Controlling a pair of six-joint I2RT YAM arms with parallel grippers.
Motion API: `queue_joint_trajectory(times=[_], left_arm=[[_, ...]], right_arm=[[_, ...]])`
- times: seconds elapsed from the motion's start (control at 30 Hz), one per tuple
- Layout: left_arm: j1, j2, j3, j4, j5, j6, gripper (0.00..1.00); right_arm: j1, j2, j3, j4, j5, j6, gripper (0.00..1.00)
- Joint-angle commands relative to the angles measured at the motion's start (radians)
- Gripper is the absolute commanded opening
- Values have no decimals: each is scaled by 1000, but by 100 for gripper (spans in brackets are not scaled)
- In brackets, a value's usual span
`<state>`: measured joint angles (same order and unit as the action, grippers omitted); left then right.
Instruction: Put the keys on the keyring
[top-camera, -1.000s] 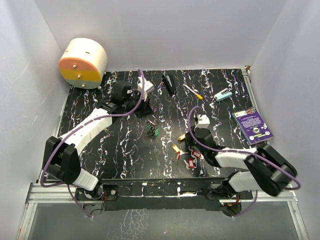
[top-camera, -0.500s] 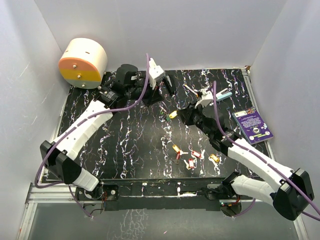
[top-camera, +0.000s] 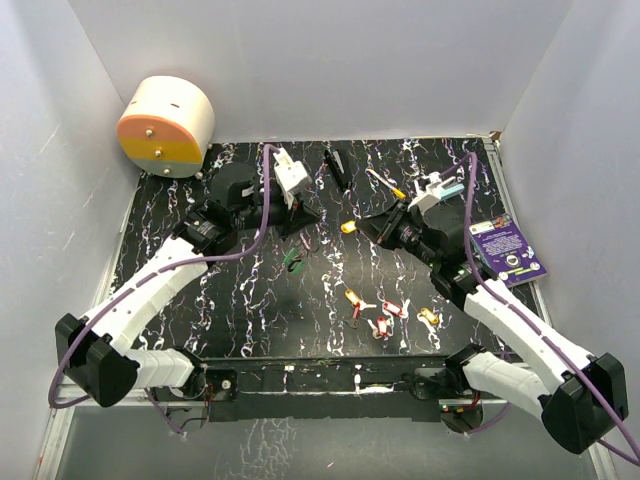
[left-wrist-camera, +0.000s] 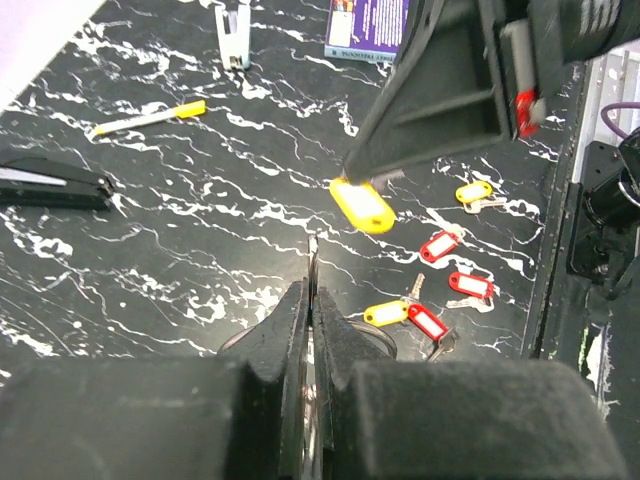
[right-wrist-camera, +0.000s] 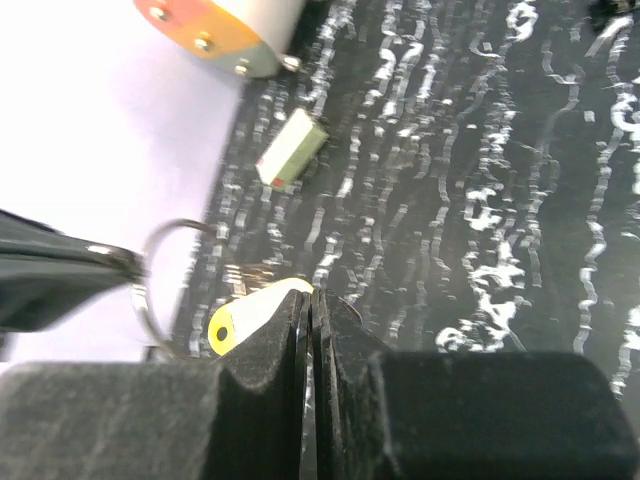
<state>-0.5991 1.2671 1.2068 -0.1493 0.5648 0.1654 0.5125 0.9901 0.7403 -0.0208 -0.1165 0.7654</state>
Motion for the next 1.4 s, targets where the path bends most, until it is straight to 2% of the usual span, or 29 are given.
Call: queue_joint_trajectory(times=[0.0, 0.1, 0.23, 0.43, 0.63, 0.77, 1.0, 1.37], left_arm=[[-7, -61, -62, 118, 65, -59, 0], [-8, -85, -114, 210, 113, -131, 0], [-26, -130, -190, 400, 105, -212, 0], [-65, -149, -287, 569, 59, -289, 0], [-122, -183, -405, 708, -1, -255, 0], [-145, -174, -458, 802, -44, -235, 0], [-184, -168, -465, 875, -88, -192, 0], [-203, -162, -492, 964, -125, -124, 0]], right_arm=[[-55, -28, -66, 259, -190, 219, 8], [-84, 3, -154, 495, -278, 427, 8], [-84, 60, -242, 800, -311, 650, 8], [-81, 83, -297, 1029, -272, 841, 8], [-81, 54, -318, 1049, -221, 929, 8], [-81, 85, -340, 1148, -236, 1010, 8], [-80, 122, -344, 1210, -261, 1041, 8], [-81, 108, -314, 1193, -325, 1054, 8]])
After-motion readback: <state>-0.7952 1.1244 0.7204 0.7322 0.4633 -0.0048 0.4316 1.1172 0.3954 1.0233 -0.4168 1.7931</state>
